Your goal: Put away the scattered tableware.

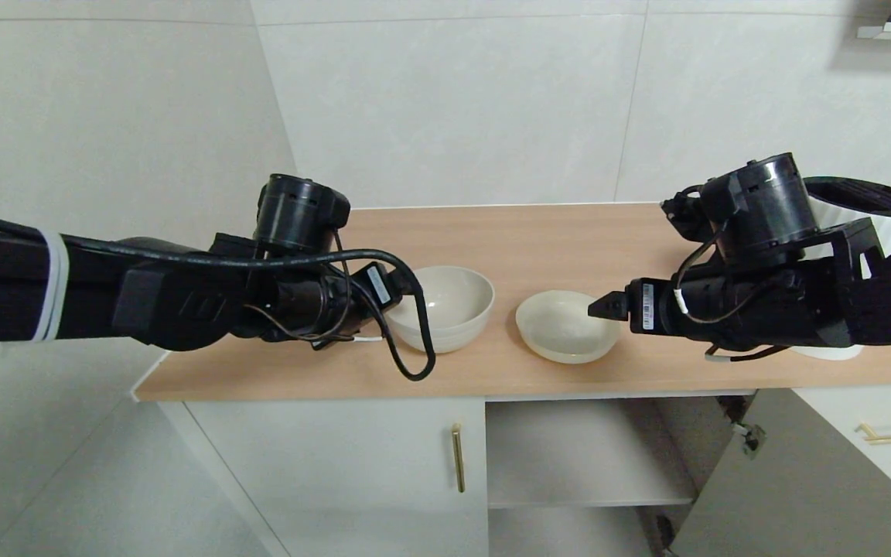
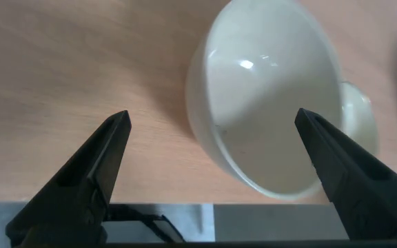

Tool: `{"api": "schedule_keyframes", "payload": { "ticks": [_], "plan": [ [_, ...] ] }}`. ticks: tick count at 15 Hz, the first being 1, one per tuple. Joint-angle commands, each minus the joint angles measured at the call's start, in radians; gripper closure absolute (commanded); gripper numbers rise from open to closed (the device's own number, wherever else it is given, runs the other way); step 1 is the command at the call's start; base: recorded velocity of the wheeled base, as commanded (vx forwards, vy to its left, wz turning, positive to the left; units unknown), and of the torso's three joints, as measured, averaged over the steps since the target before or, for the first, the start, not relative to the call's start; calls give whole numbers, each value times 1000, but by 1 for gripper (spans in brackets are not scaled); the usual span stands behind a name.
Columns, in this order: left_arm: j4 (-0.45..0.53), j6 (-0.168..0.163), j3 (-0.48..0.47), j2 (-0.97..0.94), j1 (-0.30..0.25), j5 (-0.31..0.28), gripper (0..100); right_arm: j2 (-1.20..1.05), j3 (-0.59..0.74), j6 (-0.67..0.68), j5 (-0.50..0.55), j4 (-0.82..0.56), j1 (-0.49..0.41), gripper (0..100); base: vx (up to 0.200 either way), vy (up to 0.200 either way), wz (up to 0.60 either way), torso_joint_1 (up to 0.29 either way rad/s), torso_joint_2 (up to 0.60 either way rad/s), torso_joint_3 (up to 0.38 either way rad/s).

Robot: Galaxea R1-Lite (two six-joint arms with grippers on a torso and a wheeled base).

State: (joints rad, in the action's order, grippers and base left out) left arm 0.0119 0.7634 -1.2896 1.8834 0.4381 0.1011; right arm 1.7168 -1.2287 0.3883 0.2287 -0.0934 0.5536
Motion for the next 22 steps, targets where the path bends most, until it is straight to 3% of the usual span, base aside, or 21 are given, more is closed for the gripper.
{"api": "schedule_keyframes", "payload": {
  "ticks": [1,6,7,11,17,22],
  "plan": [
    [-4,1,-2,34,-1,2,0,-2,0,0,0,0,0,0,0,0,0,0,0,0],
    [-4,1,-1,40,-1,2,0,-3,0,0,0,0,0,0,0,0,0,0,0,0],
    [-4,1,-1,40,1,3,100,-3,0,0,0,0,0,0,0,0,0,0,0,0],
    [-4,24,-2,31,-1,0,100,-5,0,0,0,0,0,0,0,0,0,0,0,0],
    [-4,25,-2,25,-1,0,100,10,-3,-2,15,0,0,0,0,0,0,0,0,0],
    [-4,25,-1,11,-1,0,100,147,-9,-11,190,95,0,0,0,0,0,0,0,0]
  ]
}}
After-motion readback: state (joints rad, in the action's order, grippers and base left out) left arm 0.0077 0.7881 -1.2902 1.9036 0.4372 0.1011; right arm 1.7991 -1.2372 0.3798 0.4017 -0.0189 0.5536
